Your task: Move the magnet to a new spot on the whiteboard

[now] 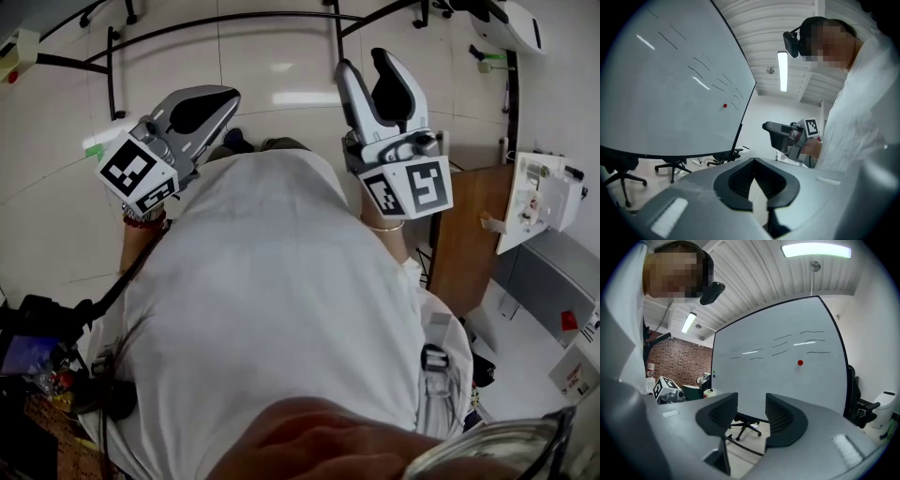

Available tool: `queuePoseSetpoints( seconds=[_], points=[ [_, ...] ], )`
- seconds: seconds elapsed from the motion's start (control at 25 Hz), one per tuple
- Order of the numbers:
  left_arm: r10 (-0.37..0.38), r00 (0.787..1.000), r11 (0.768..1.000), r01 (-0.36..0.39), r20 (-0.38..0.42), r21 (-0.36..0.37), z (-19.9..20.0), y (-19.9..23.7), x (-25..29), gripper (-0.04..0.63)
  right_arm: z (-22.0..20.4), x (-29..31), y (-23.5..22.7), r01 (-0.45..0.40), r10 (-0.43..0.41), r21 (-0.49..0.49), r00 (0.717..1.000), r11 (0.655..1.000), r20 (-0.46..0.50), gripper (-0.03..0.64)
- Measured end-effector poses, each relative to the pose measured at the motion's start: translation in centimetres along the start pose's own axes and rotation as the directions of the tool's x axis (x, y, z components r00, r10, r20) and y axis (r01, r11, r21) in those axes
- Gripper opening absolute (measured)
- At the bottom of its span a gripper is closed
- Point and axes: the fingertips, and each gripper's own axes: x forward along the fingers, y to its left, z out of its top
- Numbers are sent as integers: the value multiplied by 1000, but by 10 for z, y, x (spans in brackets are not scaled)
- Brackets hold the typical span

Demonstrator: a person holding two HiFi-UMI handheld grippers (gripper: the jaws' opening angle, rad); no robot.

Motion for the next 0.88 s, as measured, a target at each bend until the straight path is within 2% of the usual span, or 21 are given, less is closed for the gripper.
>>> queuePoseSetpoints(
  seconds=[0.16,0.24,0.4,0.52,0.6,0.68,0.88],
  points=[
    [43,999,999,-43,13,-13,3,-6,7,2,9,-1,-1,-55,55,-23,998,998,14,178],
    [50,999,998,-49,19,-24,3,-17,20,2,14,-13,-11,-57,59,-56,998,997,36,174],
    [21,1000,1000,-21,14,11,-1,-71,70,2,21,-63,-57,-18,27,-98,995,995,91,170],
    [-39,996,998,36,75,45,13,-95,83,2,15,-72,-71,-17,24,-88,996,996,86,170],
    [-59,995,996,53,83,74,16,-98,80,2,10,-68,-69,-26,33,-83,996,996,83,170],
    [-46,997,995,39,67,95,13,-95,76,2,8,-65,-69,-25,31,-68,995,997,92,170],
    [-16,999,997,12,51,74,6,-90,73,2,6,-61,-68,-43,49,-66,995,997,90,170]
  ],
)
